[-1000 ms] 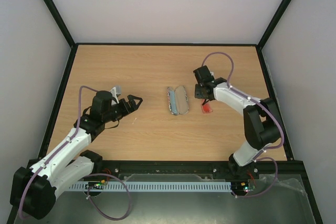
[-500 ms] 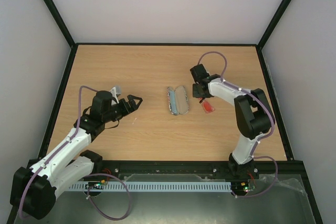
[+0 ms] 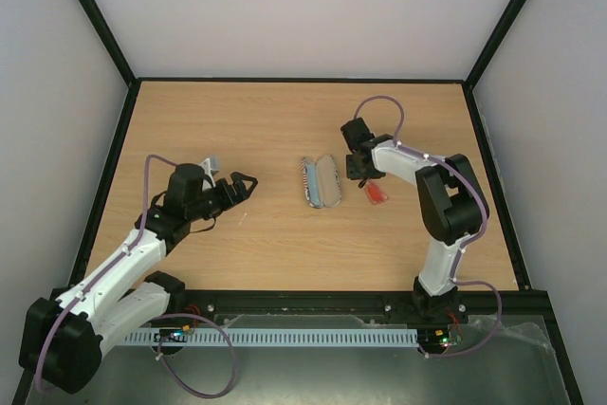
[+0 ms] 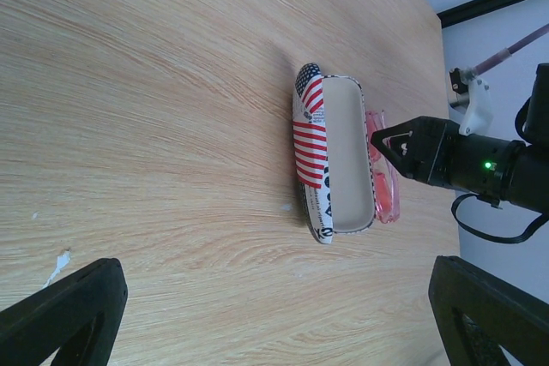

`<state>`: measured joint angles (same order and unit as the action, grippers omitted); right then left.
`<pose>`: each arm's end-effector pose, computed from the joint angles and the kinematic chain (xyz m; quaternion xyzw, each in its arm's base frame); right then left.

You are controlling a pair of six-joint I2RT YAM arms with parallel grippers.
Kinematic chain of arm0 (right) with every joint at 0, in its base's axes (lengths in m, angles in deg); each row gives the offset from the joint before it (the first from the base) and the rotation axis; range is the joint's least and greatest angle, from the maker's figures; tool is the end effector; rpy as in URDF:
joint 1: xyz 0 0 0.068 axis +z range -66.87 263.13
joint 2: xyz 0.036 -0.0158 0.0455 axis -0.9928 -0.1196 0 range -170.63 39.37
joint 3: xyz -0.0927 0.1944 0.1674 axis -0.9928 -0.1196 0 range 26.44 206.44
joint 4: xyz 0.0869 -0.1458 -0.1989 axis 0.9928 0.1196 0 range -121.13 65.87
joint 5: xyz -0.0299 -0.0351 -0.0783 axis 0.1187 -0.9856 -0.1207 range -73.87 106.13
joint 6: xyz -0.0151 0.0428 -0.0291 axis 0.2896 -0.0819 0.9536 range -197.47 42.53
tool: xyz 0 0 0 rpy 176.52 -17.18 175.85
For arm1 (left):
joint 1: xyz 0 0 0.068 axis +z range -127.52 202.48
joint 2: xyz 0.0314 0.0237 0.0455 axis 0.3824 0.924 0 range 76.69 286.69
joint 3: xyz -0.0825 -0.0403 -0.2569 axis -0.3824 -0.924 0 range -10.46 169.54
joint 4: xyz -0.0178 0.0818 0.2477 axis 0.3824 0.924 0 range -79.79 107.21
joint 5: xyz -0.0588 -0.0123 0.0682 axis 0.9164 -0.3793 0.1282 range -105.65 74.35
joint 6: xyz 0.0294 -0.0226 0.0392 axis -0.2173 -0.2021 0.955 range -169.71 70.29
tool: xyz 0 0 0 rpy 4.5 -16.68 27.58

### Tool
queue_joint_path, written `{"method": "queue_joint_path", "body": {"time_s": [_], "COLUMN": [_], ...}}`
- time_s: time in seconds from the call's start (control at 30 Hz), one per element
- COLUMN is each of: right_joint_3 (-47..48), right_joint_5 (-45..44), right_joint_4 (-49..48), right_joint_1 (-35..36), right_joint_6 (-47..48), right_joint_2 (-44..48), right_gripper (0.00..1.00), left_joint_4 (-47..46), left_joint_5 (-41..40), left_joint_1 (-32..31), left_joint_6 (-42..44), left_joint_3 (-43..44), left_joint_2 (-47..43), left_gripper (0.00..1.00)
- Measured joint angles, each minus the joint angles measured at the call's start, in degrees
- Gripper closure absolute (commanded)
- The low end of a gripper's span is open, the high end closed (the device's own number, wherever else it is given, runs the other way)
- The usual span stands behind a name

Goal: Organize the sunglasses
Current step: Pick up the sunglasses from the center of the board.

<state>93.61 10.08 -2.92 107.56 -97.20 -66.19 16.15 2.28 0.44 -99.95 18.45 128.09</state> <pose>0.3325 0.1470 0.1623 -0.0294 0.9775 0.0283 0.2071 0.1808 -0.0850 0.2301 -0.1293 0.8424 -0.4063 0.3293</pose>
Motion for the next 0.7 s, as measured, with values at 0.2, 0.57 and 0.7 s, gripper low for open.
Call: {"method": "queue_joint_path", "body": {"time_s": [0.2,0.57,0.7], "right_joint_3": [1.62,2.51,2.51], "right_joint_5": [-0.11,0.02,0.2], "right_joint_4": [0.02,0.0,0.0], "right_joint_1": [-0.11,-2.43,-2.69], "right_joint_6": [0.0,-0.17,-0.22], "right_joint_2": [-1.95,-2.34,-2.47], "right_gripper": [0.64,0.65,0.67], "left_joint_4": [0.09,0.87,0.9], "left_joint_5": [0.0,-0.07,-0.15], "left_joint_1": [0.0,-0.02,0.0], "left_joint_6": [0.17,0.31,0.31], "left_joint_3": [0.24,0.33,0.33], "left_joint_2": [0.35,0.48,0.52], "left_gripper": [0.01,0.01,0.01]}}
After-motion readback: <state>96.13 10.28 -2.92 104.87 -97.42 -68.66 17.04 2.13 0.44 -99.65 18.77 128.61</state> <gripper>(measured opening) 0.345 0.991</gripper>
